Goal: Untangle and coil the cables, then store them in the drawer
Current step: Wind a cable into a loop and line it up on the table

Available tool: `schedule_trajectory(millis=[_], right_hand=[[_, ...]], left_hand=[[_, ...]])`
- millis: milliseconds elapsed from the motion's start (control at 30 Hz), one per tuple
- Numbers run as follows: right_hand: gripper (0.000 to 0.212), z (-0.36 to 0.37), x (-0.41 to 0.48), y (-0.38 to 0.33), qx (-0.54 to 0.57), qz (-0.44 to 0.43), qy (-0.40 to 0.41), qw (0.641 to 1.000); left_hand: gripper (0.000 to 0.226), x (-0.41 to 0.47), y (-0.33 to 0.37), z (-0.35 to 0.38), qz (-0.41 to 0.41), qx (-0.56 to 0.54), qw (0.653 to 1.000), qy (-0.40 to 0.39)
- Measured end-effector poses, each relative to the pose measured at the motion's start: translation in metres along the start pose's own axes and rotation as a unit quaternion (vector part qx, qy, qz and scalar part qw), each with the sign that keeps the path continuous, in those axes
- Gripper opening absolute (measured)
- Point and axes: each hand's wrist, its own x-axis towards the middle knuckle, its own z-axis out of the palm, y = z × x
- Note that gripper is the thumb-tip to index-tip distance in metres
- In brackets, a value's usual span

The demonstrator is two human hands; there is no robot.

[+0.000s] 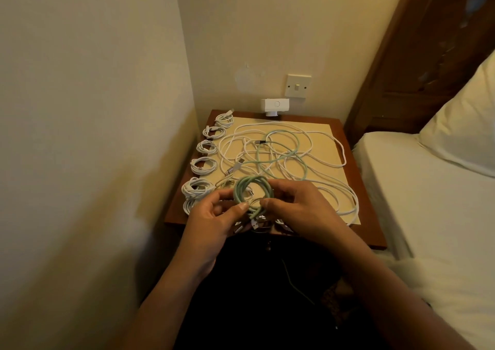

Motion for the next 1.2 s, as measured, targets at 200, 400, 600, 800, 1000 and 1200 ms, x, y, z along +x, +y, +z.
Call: schedule_trajectory(millis=[200,400,600,800,1000,1200], right_hand=[[0.037,-0.013,0.063,0.014,0.015,0.096,0.013,0.995],[0.029,0.0,0.098,0.029,-0.255,0.073,-0.027,0.964],[0.035,-0.019,0.133,0.027,-0.308,0.046,0.02,0.95],[0.041,-0.043,0.183,0.066,-0.474,0.049,-0.007,0.879],[0.013,-0.064,0.194,0.055,-0.433,-0.02,0.039,0.9],[0.013,-0.126,0.186,-0.016,-0.347,-0.097,0.177,0.916]], left_hand=[[0.019,0.027,0.005,-0.016,0.123,0.214,0.966,0.075],[0.014,0.037,0.008,-0.025,0.143,0.246,0.956,0.073],[0.016,0.048,0.017,-0.036,0.147,0.268,0.949,0.077],[0.016,0.063,0.033,-0.04,0.148,0.308,0.938,0.065],[0.018,0.076,0.048,-0.043,0.155,0.337,0.927,0.055],[0.018,0.082,0.073,-0.03,0.19,0.352,0.915,0.053]])
